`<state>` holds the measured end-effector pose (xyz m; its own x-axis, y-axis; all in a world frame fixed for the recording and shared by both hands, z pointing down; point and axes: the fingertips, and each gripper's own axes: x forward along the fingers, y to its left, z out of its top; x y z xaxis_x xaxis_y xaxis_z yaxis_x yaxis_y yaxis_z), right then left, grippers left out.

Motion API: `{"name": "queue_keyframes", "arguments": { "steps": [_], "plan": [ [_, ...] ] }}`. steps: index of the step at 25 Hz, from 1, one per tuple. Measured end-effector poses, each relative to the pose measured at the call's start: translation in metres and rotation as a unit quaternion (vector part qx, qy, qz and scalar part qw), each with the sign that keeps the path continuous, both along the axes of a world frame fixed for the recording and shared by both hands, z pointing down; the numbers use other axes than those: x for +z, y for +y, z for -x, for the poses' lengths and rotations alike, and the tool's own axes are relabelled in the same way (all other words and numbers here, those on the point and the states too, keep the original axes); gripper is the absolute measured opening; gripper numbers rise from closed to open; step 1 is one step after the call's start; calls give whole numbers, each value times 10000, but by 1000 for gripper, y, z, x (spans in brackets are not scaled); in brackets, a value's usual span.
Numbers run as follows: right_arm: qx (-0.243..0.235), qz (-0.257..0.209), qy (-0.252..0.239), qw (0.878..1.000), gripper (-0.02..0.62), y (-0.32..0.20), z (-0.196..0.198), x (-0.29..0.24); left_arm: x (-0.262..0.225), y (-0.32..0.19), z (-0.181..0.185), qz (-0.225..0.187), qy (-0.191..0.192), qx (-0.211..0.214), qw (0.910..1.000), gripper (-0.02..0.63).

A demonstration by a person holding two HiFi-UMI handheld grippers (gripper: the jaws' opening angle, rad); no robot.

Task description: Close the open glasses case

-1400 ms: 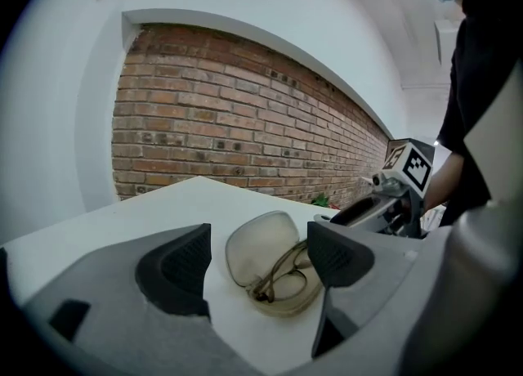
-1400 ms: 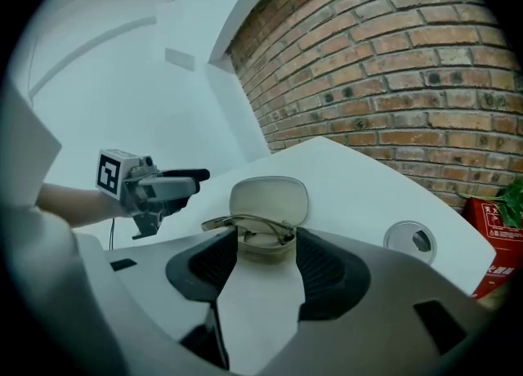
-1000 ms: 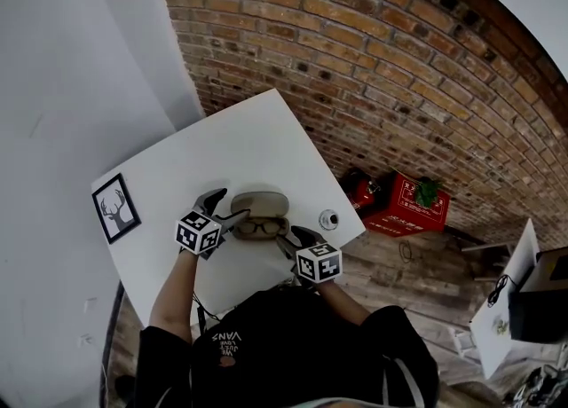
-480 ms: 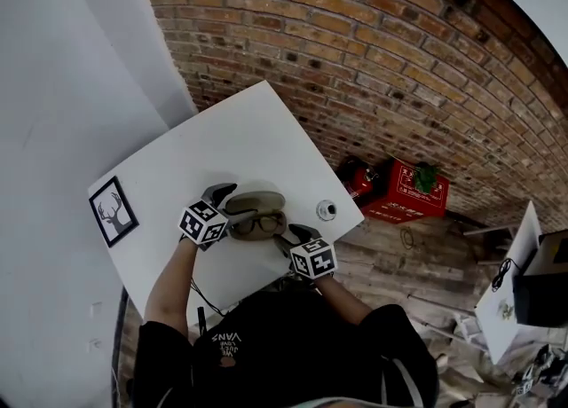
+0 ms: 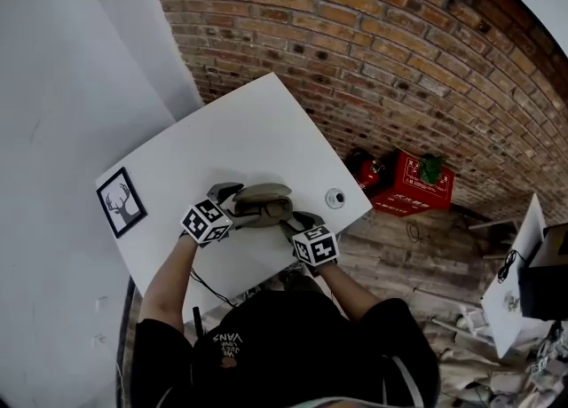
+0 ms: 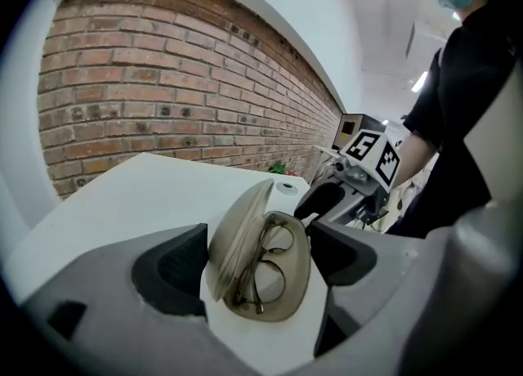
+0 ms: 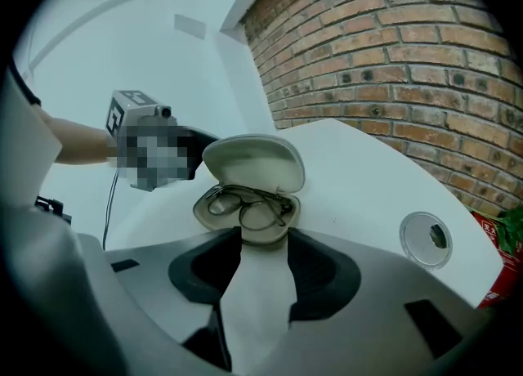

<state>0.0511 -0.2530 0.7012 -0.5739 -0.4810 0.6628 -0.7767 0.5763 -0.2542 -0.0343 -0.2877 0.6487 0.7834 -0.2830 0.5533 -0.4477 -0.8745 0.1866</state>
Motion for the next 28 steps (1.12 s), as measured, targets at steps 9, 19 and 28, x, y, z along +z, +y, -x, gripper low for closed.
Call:
{"name": "queue_keyframes", "arguments": {
  "steps": [9,19,28],
  "plan": [
    [319,-96,42,9994,170,2,1,-1,-1,38,0,-438,-355,544,9969,390],
    [651,-140,-126,9977,173,18,-1,-7,12,62,-1,-514,-597,724,9943,390],
    [1037,-235,-439,9934,173,24,-9,-23,19,70,-3,-496,-683,693,9940,391]
  ]
}}
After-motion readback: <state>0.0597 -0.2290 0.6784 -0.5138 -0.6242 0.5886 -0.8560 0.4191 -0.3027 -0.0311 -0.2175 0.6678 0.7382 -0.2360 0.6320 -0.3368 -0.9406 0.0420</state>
